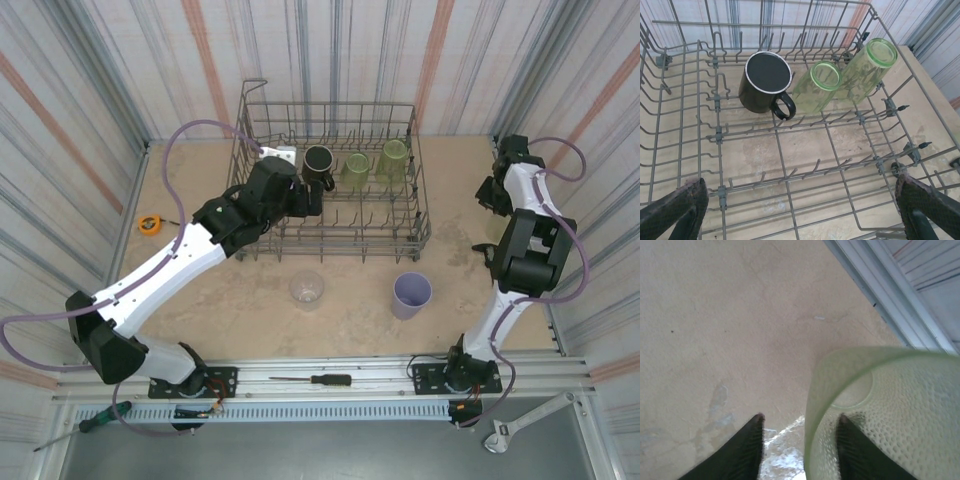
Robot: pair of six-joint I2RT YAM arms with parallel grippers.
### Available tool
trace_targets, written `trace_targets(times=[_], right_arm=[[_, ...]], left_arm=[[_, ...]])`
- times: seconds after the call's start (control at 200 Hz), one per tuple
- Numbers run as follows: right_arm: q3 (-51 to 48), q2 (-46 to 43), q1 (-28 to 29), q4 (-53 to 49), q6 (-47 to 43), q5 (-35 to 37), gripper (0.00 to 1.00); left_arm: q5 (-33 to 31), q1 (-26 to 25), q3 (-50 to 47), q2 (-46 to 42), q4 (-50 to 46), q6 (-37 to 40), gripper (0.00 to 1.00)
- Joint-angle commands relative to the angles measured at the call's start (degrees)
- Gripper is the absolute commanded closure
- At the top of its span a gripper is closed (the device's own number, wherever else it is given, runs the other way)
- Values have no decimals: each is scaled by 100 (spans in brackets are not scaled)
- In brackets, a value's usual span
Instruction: Load the cups into the dish rack
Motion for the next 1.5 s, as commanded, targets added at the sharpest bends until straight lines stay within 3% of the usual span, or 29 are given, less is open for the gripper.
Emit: trace_targets(times=[0.0,0.095,0.696,0.932,1.493], right_arm=[[154,94,5,-25,-45,-126,85],[105,49,47,17,-50,-170,100],[410,-1091,718,-362,-142,-367,100],[655,-1577,1065,-688,-366,-37,100],[906,-2351,2081,-390,-187,-768,100]], left_arm=[[-216,-35,-85,-159,-83,-72,1],[-218,-34,-65,-139,-61,-63,1],[-322,14,-46,-198,-199,-192,1],[169,261,11,-100,-292,-251,1],[517,708,-375,-402,-409,-469,1]])
